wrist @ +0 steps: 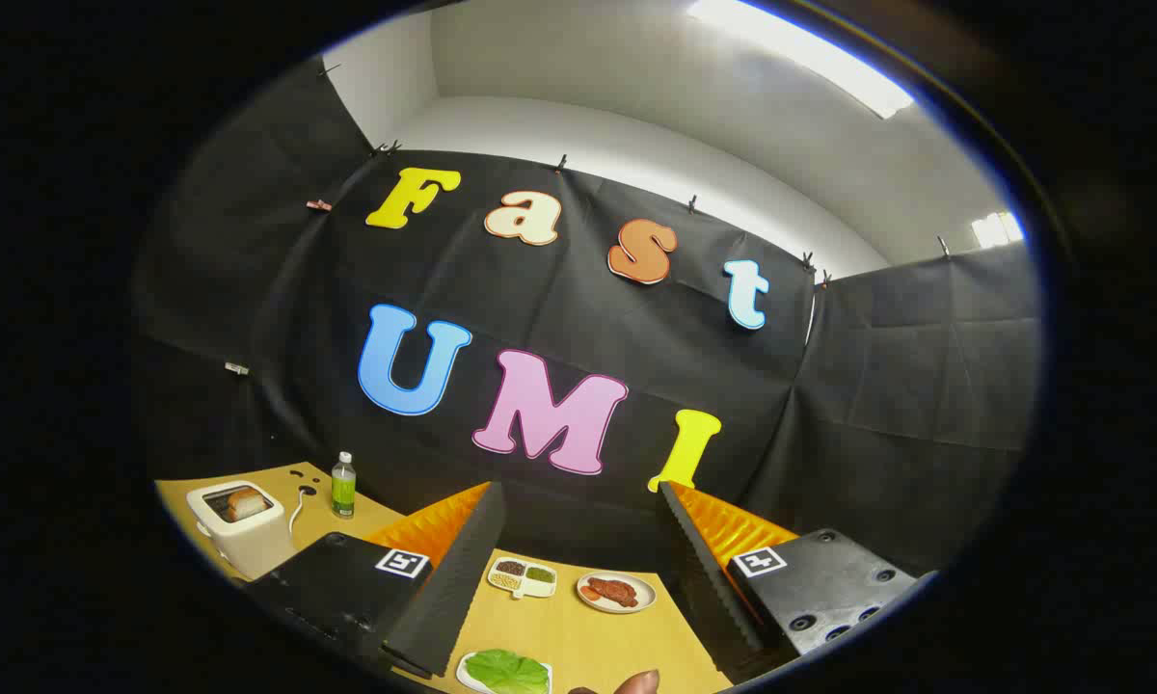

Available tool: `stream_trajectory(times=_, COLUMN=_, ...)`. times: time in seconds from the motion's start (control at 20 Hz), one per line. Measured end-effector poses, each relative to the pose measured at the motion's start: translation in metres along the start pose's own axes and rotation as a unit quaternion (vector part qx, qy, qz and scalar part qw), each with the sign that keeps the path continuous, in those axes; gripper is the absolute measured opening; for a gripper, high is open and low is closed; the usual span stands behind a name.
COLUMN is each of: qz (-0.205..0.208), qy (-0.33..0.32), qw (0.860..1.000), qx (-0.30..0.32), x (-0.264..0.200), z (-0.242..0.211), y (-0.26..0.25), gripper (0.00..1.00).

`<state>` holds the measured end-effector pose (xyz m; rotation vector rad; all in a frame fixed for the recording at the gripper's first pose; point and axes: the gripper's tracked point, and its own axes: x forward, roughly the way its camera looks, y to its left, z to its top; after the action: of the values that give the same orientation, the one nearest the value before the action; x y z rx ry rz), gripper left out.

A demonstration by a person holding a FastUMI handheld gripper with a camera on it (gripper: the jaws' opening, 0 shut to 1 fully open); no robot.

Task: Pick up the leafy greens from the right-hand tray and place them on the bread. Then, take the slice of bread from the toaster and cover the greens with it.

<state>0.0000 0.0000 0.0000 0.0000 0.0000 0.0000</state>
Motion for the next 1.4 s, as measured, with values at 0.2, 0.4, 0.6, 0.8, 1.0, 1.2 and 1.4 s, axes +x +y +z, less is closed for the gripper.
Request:
stream_trajectory(times=0.2, qz=0.005, qy=0.001, qw=1.000, qx=0.003, x=0.003, z=-0.004, y=-0.002, gripper=0.98)
stream_trajectory(times=0.4, qz=0.009, qy=0.004, qw=1.000, qx=0.012, x=0.002, z=-0.007, y=-0.004, gripper=0.98)
stream_trajectory(times=0.6, qz=0.012, qy=0.006, qw=1.000, qx=0.011, x=0.002, z=-0.011, y=-0.004, gripper=0.98)
stream_trajectory(times=0.8, qz=0.038, qy=0.017, qw=0.999, qx=0.015, x=0.005, z=-0.020, y=0.007, gripper=0.98)
stream_trajectory(times=1.0, qz=0.131, qy=0.126, qw=0.983, qx=0.019, x=0.002, z=-0.091, y=0.044, gripper=0.98)
stream_trajectory(times=1.2, qz=0.175, qy=0.247, qw=0.953, qx=0.005, x=-0.017, z=-0.196, y=0.053, gripper=0.97)
stream_trajectory(times=1.4, qz=0.195, qy=0.354, qw=0.915, qx=0.009, x=-0.034, z=-0.294, y=0.062, gripper=0.95)
